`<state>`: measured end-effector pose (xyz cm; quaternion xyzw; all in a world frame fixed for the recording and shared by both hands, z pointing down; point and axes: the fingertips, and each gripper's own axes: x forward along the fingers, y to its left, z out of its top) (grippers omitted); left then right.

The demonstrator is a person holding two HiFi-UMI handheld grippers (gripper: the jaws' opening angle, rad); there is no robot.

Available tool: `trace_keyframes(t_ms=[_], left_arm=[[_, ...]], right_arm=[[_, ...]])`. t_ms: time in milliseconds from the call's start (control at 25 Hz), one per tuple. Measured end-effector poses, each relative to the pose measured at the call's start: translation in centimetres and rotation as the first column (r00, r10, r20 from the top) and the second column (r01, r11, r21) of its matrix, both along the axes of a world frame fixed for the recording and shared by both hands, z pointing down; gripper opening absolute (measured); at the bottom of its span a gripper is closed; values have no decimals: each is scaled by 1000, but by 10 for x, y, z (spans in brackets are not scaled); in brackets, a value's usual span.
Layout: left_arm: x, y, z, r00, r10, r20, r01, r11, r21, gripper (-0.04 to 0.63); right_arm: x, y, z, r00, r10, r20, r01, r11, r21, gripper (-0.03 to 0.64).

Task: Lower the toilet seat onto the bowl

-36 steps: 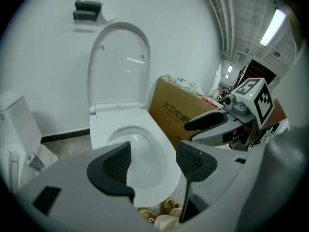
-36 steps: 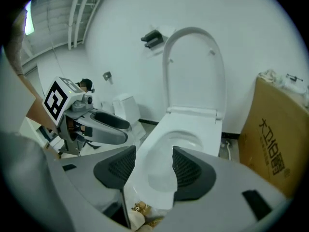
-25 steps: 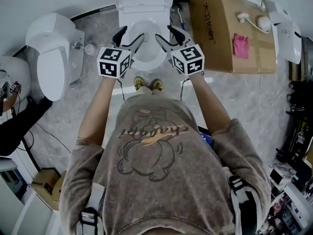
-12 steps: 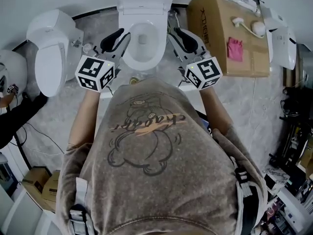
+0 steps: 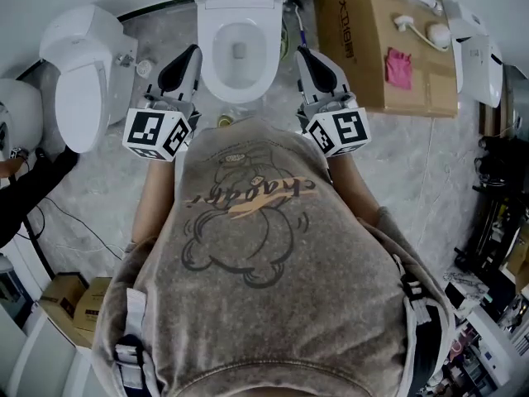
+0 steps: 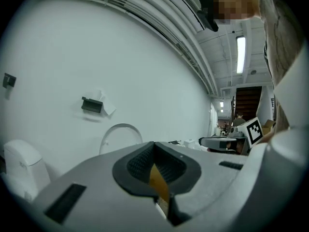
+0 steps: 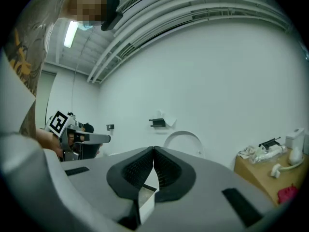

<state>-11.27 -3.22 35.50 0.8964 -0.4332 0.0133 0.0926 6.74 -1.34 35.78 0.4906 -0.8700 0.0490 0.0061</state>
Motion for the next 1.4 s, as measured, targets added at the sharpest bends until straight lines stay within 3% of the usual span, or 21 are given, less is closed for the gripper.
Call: trace_keyframes(t_ms=[400, 1400], left_arm=[[3, 2, 50, 1000, -28, 8, 28, 998, -57, 9], [0, 3, 53, 998, -54, -13, 52, 994, -100, 9]], right_arm=[[2, 6, 36, 1000, 4, -7, -4, 1000, -22, 28], [2, 6, 45, 1000, 8, -5, -9, 998, -57, 26]])
